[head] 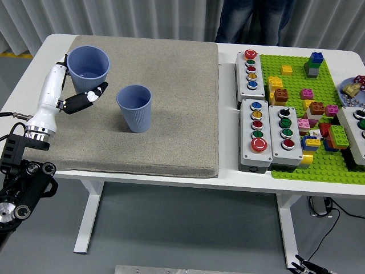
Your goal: Pick cup pour cup place
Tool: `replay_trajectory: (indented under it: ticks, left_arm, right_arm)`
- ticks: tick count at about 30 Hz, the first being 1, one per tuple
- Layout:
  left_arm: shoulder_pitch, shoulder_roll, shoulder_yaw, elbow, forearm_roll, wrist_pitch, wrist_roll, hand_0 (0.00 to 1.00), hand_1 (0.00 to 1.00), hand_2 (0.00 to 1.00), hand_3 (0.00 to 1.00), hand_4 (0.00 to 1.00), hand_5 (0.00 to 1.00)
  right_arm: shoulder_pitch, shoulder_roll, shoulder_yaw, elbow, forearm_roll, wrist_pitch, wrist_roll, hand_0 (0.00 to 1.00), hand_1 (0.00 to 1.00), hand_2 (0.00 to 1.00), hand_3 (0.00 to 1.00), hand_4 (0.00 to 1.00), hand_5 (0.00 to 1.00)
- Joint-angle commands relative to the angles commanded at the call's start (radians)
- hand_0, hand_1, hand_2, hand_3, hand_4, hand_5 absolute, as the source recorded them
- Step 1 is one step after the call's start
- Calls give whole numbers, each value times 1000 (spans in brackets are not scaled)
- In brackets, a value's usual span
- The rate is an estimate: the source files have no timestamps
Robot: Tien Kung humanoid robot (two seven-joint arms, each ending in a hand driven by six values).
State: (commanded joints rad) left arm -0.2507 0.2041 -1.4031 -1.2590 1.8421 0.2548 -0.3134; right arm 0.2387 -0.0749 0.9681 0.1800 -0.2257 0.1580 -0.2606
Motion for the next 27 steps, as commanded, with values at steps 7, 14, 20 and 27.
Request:
replay_trajectory:
  ticks: [7, 14, 20, 27]
  left_arm:
    - [-3, 12, 16, -24, 104, -4, 7, 483, 550, 702, 688, 663, 172]
    - [1, 11, 28, -34, 194, -6, 11, 483, 552, 702, 687, 666, 171]
    - [-7, 9, 23, -18, 236, 3, 11, 485, 552, 702, 687, 668, 170]
    - [-24, 9, 12, 0, 244, 15, 12, 485, 551, 700, 685, 667, 171]
  right_arm:
    - [-1, 0, 2, 0, -1, -2, 2, 764, 707, 748, 623, 222, 209]
    - [-3, 1, 2, 0, -2, -3, 1, 764, 707, 748, 623, 220, 208]
    - [-6, 1, -2, 0, 3, -4, 3, 764, 706, 748, 623, 220, 208]
    - [-10, 1, -4, 0, 3, -4, 4, 764, 706, 748, 623, 221, 205]
